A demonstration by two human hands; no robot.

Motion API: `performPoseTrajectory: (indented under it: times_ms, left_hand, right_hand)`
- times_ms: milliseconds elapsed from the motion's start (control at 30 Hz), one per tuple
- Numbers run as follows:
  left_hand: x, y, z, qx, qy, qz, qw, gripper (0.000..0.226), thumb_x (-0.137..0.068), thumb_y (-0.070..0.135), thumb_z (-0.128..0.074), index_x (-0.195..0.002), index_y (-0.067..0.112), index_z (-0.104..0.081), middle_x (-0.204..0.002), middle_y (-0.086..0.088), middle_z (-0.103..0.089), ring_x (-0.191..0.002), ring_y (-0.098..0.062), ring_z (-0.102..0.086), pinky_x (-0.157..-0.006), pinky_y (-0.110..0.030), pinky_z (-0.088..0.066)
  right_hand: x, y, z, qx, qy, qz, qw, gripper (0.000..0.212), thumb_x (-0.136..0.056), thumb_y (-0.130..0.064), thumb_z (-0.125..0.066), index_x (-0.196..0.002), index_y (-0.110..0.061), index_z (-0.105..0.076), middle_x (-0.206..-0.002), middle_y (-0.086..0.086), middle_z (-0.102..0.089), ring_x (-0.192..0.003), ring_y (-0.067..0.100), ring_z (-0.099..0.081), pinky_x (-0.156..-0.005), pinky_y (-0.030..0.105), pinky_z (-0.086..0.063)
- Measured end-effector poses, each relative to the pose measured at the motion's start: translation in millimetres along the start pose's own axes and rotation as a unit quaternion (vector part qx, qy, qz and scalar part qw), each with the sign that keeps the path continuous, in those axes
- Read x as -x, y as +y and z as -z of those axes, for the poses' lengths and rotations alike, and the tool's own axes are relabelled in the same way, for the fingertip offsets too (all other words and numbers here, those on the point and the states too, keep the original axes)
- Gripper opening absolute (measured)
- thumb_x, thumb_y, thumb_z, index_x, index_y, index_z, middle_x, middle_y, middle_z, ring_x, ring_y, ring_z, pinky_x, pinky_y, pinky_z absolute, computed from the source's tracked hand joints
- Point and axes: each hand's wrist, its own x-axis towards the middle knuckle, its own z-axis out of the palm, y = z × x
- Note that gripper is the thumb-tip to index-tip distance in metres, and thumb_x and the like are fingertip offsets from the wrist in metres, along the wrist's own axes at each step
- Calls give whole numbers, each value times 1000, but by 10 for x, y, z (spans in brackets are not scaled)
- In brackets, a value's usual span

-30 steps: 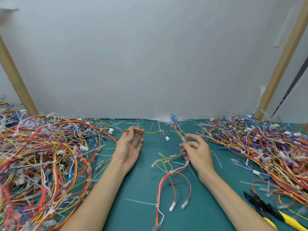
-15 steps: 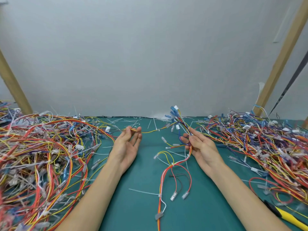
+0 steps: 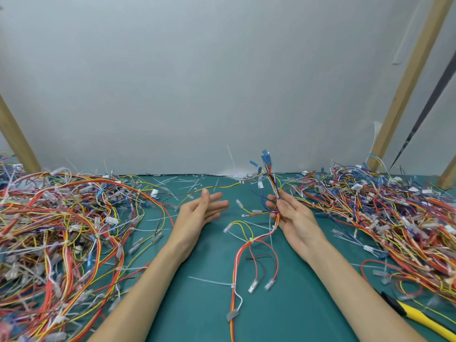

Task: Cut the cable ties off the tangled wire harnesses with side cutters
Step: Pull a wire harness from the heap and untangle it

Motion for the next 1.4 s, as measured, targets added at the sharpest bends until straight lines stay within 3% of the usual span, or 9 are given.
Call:
performPoseTrajectory:
  times_ms: [133, 233, 300, 400, 567, 800, 967, 1200, 1400]
  left_hand:
    - [68, 26, -82, -114, -16, -35, 993, 40, -95, 47, -42, -106, 22, -70, -99, 1, -76, -98, -7, -70, -89, -23, -52]
    - [126, 59, -181, -142, -47, -26, 988, 38, -92, 48, -48, -115, 25, -68, -104, 9, -75, -100, -3, -69, -91, -26, -51]
    - [163, 50, -269, -136, -75, -7, 988, 36, -94, 36, -58, -127, 23, -61, -115, 8, -71, -105, -1, -66, -93, -24, -52]
    - [212, 10, -362, -146, -102, -4, 984, 53, -89, 18, -69, -138, 22, -50, -120, 7, -65, -108, 6, -62, -89, -11, -48]
    - [240, 21, -372, -183, -105, -26, 977, 70, -84, 9, -74, -143, 24, -41, -129, 3, -59, -112, -2, -61, -91, -18, -50]
    - [255, 13, -344, -158, -89, -41, 983, 71, -79, 0, -77, -138, 25, -47, -128, 3, -62, -99, -9, -66, -86, -27, -51]
    - [248, -4, -347, -154, -78, -56, 983, 72, -78, 1, -78, -136, 29, -48, -127, 10, -63, -95, -4, -64, -76, -20, -49]
    - [245, -17, -328, -127, -33, -92, 987, 69, -83, -8, -68, -141, 24, -48, -130, 5, -62, -89, -9, -63, -72, -27, -56]
    - [244, -45, -302, -107, 12, -115, 988, 67, -85, -11, -62, -131, 35, -52, -125, 10, -64, -85, -8, -65, -70, -34, -58]
  right_hand:
    - [9, -5, -17, 7, -13, 4, 1000, 24, -94, 5, -48, -111, -8, -59, -92, 4, -75, -81, 13, -72, -63, 21, -55]
    - [23, -32, -25, 0, -22, 2, 1000, 25, -93, 3, -50, -114, -8, -59, -99, 4, -74, -86, 17, -72, -64, 22, -55]
    - [28, -54, -20, -10, -31, -2, 999, 26, -92, 2, -51, -115, -8, -59, -103, 4, -74, -90, 18, -72, -64, 22, -55]
    - [32, -79, -19, -26, -46, -8, 999, 28, -91, 0, -51, -116, -9, -60, -106, 1, -73, -93, 18, -71, -66, 23, -56]
    - [40, -85, -16, -60, -57, -11, 996, 31, -92, 2, -48, -119, -9, -59, -104, 1, -73, -93, 18, -71, -67, 23, -56]
    - [42, -75, 5, -67, -50, -20, 996, 31, -94, 5, -45, -116, -11, -60, -104, 0, -73, -93, 15, -70, -73, 22, -55]
    - [29, -64, 1, -52, -54, -18, 997, 32, -93, 5, -46, -117, -11, -58, -105, 0, -71, -91, 15, -68, -81, 29, -50]
    - [95, -79, -44, 81, -131, -3, 988, 51, -76, -7, -66, -125, -17, -56, -119, 0, -69, -95, 14, -67, -77, 22, -52]
    - [98, -59, -38, 193, -146, -12, 970, 57, -79, -2, -70, -130, -24, -57, -105, 5, -67, -91, 12, -63, -81, 25, -49]
